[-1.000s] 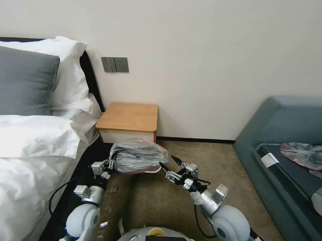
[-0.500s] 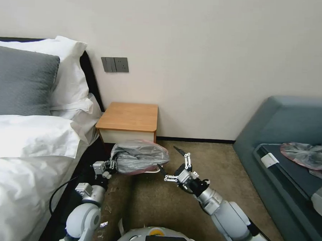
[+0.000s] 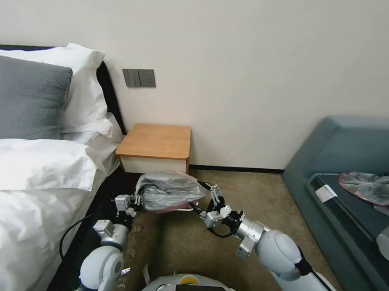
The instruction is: Pick up the garbage bag from the table and place it over the trash can.
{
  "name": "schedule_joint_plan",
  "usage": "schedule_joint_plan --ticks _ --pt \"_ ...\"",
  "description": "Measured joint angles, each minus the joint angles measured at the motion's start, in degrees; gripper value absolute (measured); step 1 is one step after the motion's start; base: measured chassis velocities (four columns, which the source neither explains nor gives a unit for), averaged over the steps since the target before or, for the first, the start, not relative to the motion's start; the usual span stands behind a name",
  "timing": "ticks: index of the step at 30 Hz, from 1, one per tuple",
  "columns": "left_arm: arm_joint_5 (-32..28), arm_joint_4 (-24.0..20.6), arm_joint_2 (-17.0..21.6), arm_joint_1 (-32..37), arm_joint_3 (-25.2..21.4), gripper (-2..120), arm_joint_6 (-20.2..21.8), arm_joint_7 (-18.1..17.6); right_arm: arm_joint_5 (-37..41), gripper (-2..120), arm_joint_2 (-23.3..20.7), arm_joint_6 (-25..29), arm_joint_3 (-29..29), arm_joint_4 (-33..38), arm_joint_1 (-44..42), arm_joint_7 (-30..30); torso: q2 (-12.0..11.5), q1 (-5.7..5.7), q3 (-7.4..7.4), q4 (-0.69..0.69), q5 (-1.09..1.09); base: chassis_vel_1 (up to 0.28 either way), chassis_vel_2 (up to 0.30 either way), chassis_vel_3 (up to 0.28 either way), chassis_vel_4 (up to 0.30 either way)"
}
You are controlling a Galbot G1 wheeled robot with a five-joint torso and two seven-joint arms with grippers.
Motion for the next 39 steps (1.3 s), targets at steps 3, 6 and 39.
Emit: schedule_joint_plan --ticks 3,6,39 --pt "0.8 -0.1 -0.1 -0.1 0.3 8 0.0 0.0 -0.1 100 -0.9 -0.5 -0.2 0.9 0.6 -2.1 0.0 0.0 0.0 0.0 0.0 0.0 0.0 0.0 0.0" --pt "1.9 -0.1 -0.3 -0.2 0.7 8 -0.1 0.0 0.9 100 -2.2 -1.8 -0.5 1.4 1.1 -3.9 0.0 0.0 0.0 0.0 0.0 0.0 0.0 0.0 0.0" --pt "8.7 -1.0 -0.7 0.0 3.8 8 -3.3 1.3 5.9 100 -7.2 -6.4 -2.2 -3.1 5.7 -7.2 0.0 0.0 0.0 0.0 0.0 0.0 0.0 0.0 0.0"
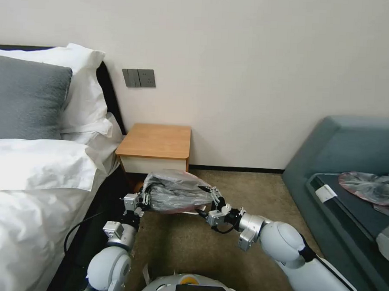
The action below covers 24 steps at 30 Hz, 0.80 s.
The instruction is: Pick up the garbage bag from the table and place it over the trash can.
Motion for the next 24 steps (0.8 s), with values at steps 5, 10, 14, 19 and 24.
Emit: schedule_joint_plan --ticks 5,10,14,19,24 --pt "0.1 0.0 0.0 0.1 0.2 8 -0.1 0.0 0.0 98 0.2 0.0 -0.5 -0.5 0.9 -0.2 0.0 0.0 0.0 0.0 0.0 0.0 0.0 0.0 0.0" --pt "0.1 0.0 -0.2 0.1 0.8 8 -0.1 0.0 -0.4 78 1.4 0.2 -1.5 -1.2 1.4 -0.2 0.0 0.0 0.0 0.0 0.0 0.0 0.0 0.0 0.0" --pt "0.1 0.0 -0.1 0.1 0.8 8 -0.1 0.0 -0.6 64 1.9 0.3 -2.0 -1.2 1.4 -0.2 0.0 0.0 0.0 0.0 0.0 0.0 0.0 0.0 0.0" --pt "-0.1 0.0 -0.1 -0.1 0.8 8 0.1 -0.1 -0.6 49 1.9 0.4 -2.0 -0.5 1.1 -0.2 0.0 0.0 0.0 0.0 0.0 0.0 0.0 0.0 0.0" --pt "-0.6 0.2 -0.4 -0.3 0.9 8 1.1 -0.7 -0.6 30 1.7 0.6 -1.9 0.7 0.3 -0.2 0.0 0.0 0.0 0.0 0.0 0.0 0.0 0.0 0.0"
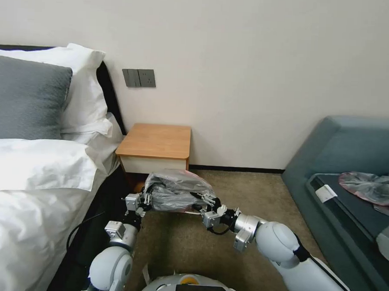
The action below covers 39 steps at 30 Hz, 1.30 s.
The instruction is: Pick up the garbage bag from the table and place it over the trash can.
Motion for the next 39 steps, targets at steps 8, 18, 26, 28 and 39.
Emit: schedule_joint_plan --ticks 8,18,26,28,39 --pt "-1.0 -0.2 -0.2 -0.3 0.0 8 2.2 -1.5 -0.1 1 0.1 0.9 0.7 0.5 -1.6 0.0 0.0 0.0 0.0 0.0 0.0 0.0 0.0 0.0 0.0" --pt "-5.3 -2.0 -0.6 -0.7 0.0 8 6.2 -5.4 1.3 0 -0.6 2.1 1.5 3.0 -5.3 -0.7 0.0 0.0 0.0 0.0 0.0 0.0 0.0 0.0 0.0" --pt "-9.6 -3.4 -1.1 -0.8 -0.8 8 7.4 -7.3 2.6 0 -0.5 3.3 2.1 2.9 -7.1 -1.6 0.0 0.0 0.0 0.0 0.0 0.0 0.0 0.0 0.0" --pt "-10.3 -3.7 -1.1 -0.7 -1.0 8 7.6 -7.5 2.6 0 -0.4 3.4 2.2 2.7 -7.2 -1.7 0.0 0.0 0.0 0.0 0.0 0.0 0.0 0.0 0.0" --pt "-17.7 -6.4 -1.7 0.3 -1.6 8 9.1 -9.4 1.3 0 0.9 5.5 3.7 -1.9 -7.2 -1.4 0.0 0.0 0.0 0.0 0.0 0.0 0.0 0.0 0.0"
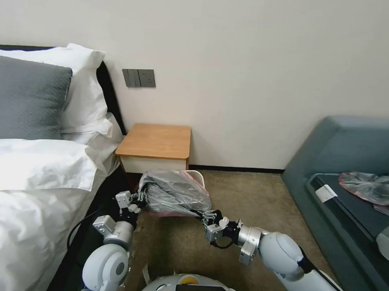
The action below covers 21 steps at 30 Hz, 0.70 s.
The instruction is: Pick up the garbage bag from the table and place it over the trash can.
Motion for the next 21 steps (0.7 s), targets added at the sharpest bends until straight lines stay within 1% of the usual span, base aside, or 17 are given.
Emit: schedule_joint_plan --ticks 3,4,5,6,7,8,9,11,12,13,16,17,18,19,21 --pt "-0.6 -0.2 -0.1 0.1 -0.2 8 0.1 -0.3 -0.4 2 0.2 0.1 0.2 -0.9 0.0 0.3 0.0 0.0 0.0 0.01 0.0 0.0 0.0 0.0 0.0" --pt "-1.2 -0.3 -0.2 0.1 -0.2 8 0.2 -0.5 -0.9 11 0.7 0.9 0.4 -1.8 0.1 0.5 0.0 0.0 0.0 0.01 0.02 0.0 0.0 0.0 0.0" --pt "-1.2 -0.3 -0.2 0.1 -0.2 8 0.2 -0.5 -0.9 11 0.7 0.9 0.4 -1.8 0.1 0.5 0.0 0.0 0.0 0.01 0.02 0.0 0.0 0.0 0.0" --pt "-1.3 -0.3 -0.2 0.1 -0.3 8 0.2 -0.6 -1.0 14 0.9 1.8 0.6 -2.2 0.0 0.6 0.0 0.0 0.0 0.01 0.0 0.0 0.0 0.0 0.0" --pt "-1.4 -0.2 -0.3 0.0 -0.5 8 0.3 -0.6 -0.7 21 1.1 2.9 0.7 -2.2 -0.1 0.3 0.0 0.0 0.0 0.0 0.0 0.0 0.0 0.0 0.0" --pt "-1.4 -0.2 -0.3 0.0 -0.5 8 0.3 -0.6 -0.7 21 1.1 2.9 0.7 -2.2 -0.1 0.3 0.0 0.0 0.0 0.0 0.0 0.0 0.0 0.0 0.0" --pt "-1.4 -0.1 -0.2 -0.1 -0.7 8 0.3 -0.6 -0.3 26 1.2 3.5 0.7 -2.0 -0.4 0.0 0.0 0.0 0.0 0.0 0.0 0.0 0.0 0.0 0.0" --pt "-1.4 0.0 0.0 -0.3 -1.4 8 0.3 -0.6 1.3 33 1.2 4.1 0.8 -0.8 -0.8 -0.6 0.0 0.0 0.0 0.0 0.0 0.0 0.0 0.0 0.0" --pt "-1.4 0.1 0.0 -0.3 -1.9 8 0.3 -0.6 2.7 39 1.2 4.3 0.9 0.2 -0.9 -1.0 0.0 0.0 0.0 0.0 0.0 0.0 0.0 0.0 0.0" --pt "-1.4 0.1 0.0 -0.3 -1.9 8 0.3 -0.6 2.7 39 1.2 4.3 0.9 0.2 -0.9 -1.0 0.0 0.0 0.0 0.0 0.0 0.0 0.0 0.0 0.0" --pt "-1.2 0.3 0.0 -0.3 -3.4 8 0.3 -0.5 6.6 52 1.2 4.6 1.6 3.3 -1.3 -2.6 0.0 0.0 0.0 0.02 0.0 0.0 0.0 0.0 0.0" --pt "-1.0 0.6 0.1 -0.4 -3.9 8 0.3 -0.4 8.3 56 1.1 4.6 2.0 4.7 -1.7 -2.9 0.0 0.0 0.0 0.01 -0.01 0.0 0.0 0.0 0.0" --pt "-1.0 0.6 0.1 -0.4 -3.9 8 0.3 -0.4 8.3 56 1.1 4.6 2.0 4.7 -1.7 -2.9 0.0 0.0 0.0 0.01 -0.01 0.0 0.0 0.0 0.0" --pt "-0.8 0.7 0.2 -0.4 -4.4 8 0.3 -0.3 10.0 61 0.9 4.5 2.2 5.7 -1.9 -3.1 0.0 0.0 0.0 -0.01 -0.02 0.0 0.0 0.0 0.0" --pt "0.0 1.2 0.3 -0.4 -5.3 8 -0.1 0.0 16.1 71 0.7 3.2 2.4 7.5 -2.0 -3.2 0.0 0.0 0.0 0.01 -0.01 0.0 0.0 0.0 0.0"
